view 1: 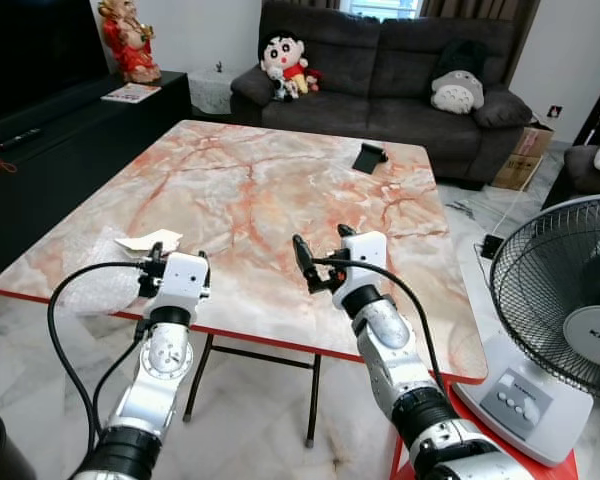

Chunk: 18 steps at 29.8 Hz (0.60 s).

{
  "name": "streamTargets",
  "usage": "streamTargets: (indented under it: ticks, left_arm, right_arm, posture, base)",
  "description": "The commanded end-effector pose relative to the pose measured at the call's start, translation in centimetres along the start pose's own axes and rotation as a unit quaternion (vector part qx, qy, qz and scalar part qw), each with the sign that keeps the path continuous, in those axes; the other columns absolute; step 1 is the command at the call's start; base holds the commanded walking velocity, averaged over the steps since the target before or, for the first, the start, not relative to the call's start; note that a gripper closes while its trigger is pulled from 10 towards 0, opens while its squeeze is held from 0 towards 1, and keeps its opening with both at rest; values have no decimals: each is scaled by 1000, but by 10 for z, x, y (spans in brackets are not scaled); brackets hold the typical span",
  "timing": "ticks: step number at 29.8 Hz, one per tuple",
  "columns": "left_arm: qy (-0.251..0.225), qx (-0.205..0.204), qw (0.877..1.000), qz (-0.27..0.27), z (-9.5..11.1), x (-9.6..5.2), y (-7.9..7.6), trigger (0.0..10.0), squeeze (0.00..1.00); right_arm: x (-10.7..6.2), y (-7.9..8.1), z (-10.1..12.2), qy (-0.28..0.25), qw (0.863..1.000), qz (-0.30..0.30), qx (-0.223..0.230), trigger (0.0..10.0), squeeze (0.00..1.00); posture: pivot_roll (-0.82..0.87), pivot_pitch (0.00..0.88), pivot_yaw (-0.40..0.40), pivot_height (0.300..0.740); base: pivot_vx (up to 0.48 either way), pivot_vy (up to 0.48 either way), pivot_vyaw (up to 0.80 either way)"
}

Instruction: Picking trash to rubbish bin

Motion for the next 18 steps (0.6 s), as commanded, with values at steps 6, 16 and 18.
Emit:
streamTargets:
  ticks: [6,16,18]
  left_arm:
    - [13,16,1000,-15,-2,7,-2,10000,1000]
    - [13,24,999,-30,-4,5,-11,10000,0]
    - [14,19,999,-39,-4,5,-13,10000,0]
  right_arm:
    - [3,2,7,-11,1000,4,-1,10000,0]
    - [3,3,6,-7,1000,9,-2,10000,0]
    - [3,3,5,-7,1000,10,-1,10000,0]
  posture:
    - [-18,0,-62,740]
    - [-17,0,-69,740]
    - [-20,0,-67,740]
  base:
    - [0,0,0]
    - [0,0,0]
    - [0,0,0]
Point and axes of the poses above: a point about 5 cm out from each wrist's last joint towards the gripper, its own x axis pointing out of the wrist towards the gripper, its own z axis along the axis of the wrist's last joint, y = z × x, the point moved 4 cm from there along x, pointing out of the wrist towards the gripper, and after that the axes turned 11 degrees about -x, right-handed, at the moved point
